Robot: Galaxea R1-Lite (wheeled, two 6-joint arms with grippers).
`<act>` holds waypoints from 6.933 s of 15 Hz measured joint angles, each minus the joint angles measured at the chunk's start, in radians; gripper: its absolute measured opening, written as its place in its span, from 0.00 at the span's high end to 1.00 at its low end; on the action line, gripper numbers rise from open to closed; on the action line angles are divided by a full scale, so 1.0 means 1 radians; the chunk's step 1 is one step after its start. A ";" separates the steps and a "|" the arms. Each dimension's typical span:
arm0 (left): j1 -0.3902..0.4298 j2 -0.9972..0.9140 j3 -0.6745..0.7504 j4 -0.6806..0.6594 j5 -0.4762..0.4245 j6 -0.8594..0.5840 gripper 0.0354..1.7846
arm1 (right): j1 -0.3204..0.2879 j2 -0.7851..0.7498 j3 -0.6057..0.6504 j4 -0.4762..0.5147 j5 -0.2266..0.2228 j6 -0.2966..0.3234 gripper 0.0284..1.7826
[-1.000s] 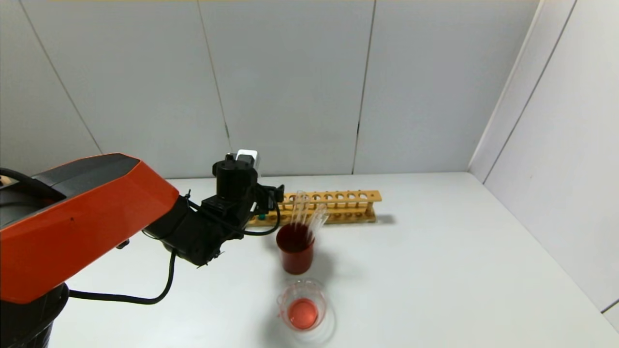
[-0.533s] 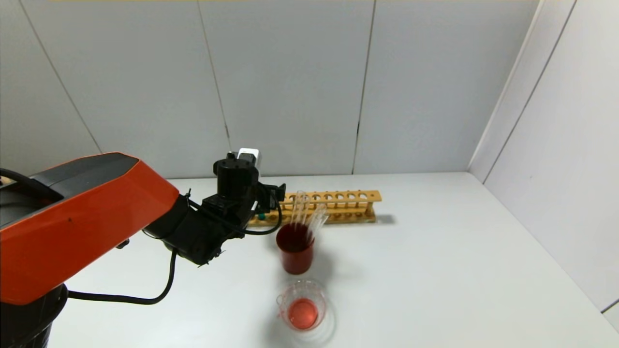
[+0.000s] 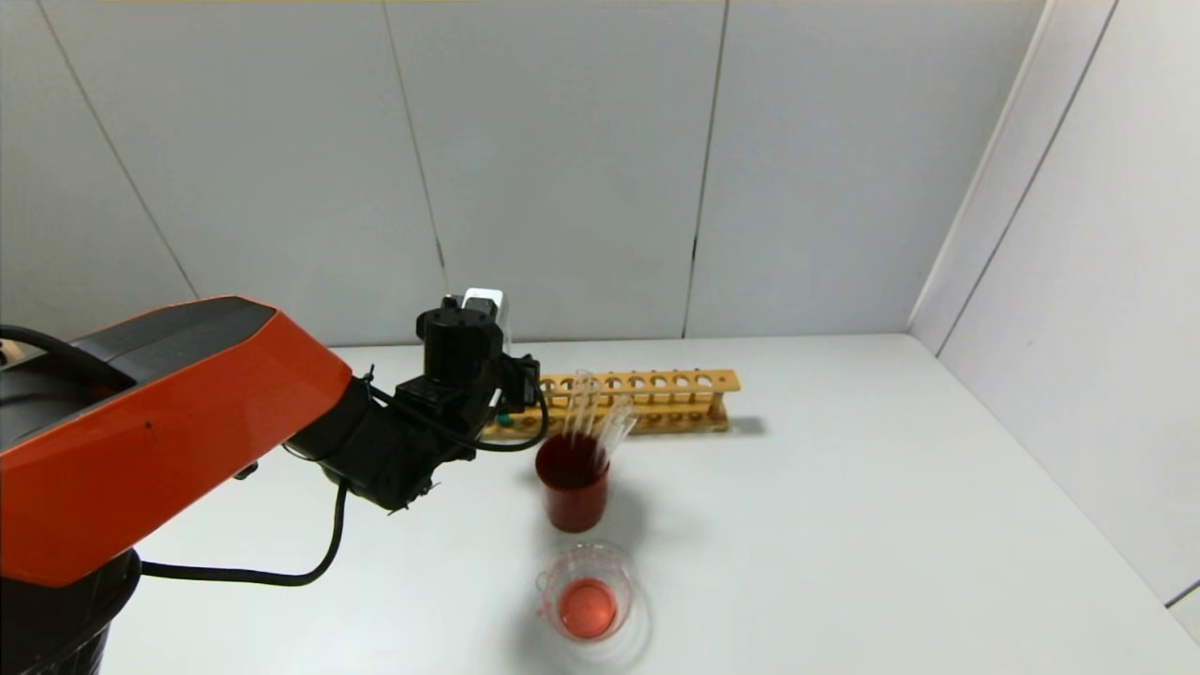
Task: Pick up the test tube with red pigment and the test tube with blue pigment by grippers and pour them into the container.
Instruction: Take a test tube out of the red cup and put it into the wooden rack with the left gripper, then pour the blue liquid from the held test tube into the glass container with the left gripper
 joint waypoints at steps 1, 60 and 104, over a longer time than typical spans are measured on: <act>0.000 0.001 0.001 0.000 0.003 0.000 0.76 | 0.000 0.000 0.000 0.000 0.000 0.000 0.02; -0.281 -0.607 0.704 0.046 0.117 0.553 0.83 | 0.000 0.000 0.000 0.000 0.000 0.000 0.02; -0.459 -0.317 0.341 0.472 0.328 1.011 0.83 | 0.000 0.000 0.000 0.000 0.000 0.000 0.02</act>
